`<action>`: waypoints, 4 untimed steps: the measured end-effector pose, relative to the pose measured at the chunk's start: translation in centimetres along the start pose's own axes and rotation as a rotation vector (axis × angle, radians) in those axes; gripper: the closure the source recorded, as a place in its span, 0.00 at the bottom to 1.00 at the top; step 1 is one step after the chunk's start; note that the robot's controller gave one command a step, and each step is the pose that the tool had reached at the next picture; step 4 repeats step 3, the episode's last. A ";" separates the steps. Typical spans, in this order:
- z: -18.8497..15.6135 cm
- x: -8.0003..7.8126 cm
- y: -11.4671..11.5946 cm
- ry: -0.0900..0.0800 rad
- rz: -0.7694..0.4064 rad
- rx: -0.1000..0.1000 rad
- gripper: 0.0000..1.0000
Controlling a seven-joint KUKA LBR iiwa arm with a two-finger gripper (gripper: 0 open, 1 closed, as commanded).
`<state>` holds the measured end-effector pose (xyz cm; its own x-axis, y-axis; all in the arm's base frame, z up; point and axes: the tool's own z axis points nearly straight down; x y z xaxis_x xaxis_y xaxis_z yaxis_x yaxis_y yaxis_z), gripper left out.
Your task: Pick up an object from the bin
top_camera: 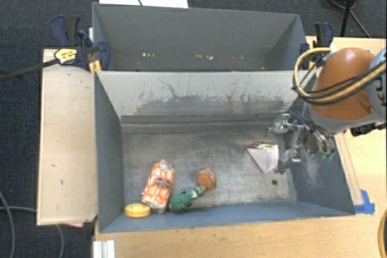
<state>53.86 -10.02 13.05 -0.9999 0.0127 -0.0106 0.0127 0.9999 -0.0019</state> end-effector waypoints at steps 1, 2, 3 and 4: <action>5.7 0.5 -0.3 0.003 -0.031 -0.001 1.00; 5.7 0.5 -0.3 0.003 -0.032 -0.001 1.00; -8.0 2.4 -0.8 0.007 -0.065 -0.002 1.00; -8.0 2.4 -0.8 0.007 -0.065 -0.002 1.00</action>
Offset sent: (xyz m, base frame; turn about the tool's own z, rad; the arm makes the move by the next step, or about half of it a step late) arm 0.0000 0.0000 0.0000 0.0000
